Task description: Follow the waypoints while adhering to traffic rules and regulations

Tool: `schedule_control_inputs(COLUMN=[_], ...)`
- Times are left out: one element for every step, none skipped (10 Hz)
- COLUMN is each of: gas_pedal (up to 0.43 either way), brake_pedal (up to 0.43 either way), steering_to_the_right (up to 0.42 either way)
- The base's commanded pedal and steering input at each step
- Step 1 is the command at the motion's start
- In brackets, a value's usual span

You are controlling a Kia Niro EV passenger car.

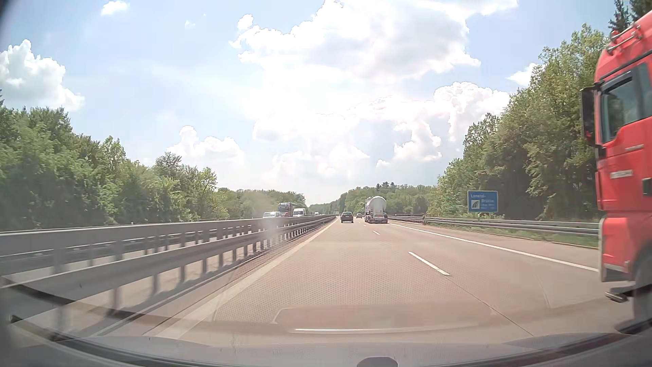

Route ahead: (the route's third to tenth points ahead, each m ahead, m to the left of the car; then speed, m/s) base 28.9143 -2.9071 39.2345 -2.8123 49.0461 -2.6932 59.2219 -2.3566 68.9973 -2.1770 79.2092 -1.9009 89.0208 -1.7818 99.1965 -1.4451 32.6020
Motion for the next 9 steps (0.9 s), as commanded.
schedule_control_inputs(gas_pedal=[0.358, 0.358, 0.358, 0.358, 0.370, 0.370, 0.378, 0.390, 0.398], brake_pedal=[0.000, 0.000, 0.000, 0.000, 0.000, 0.000, 0.000, 0.000, 0.000], steering_to_the_right=[-0.001, -0.002, -0.001, -0.001, -0.001, -0.002, -0.001, -0.001, -0.002])
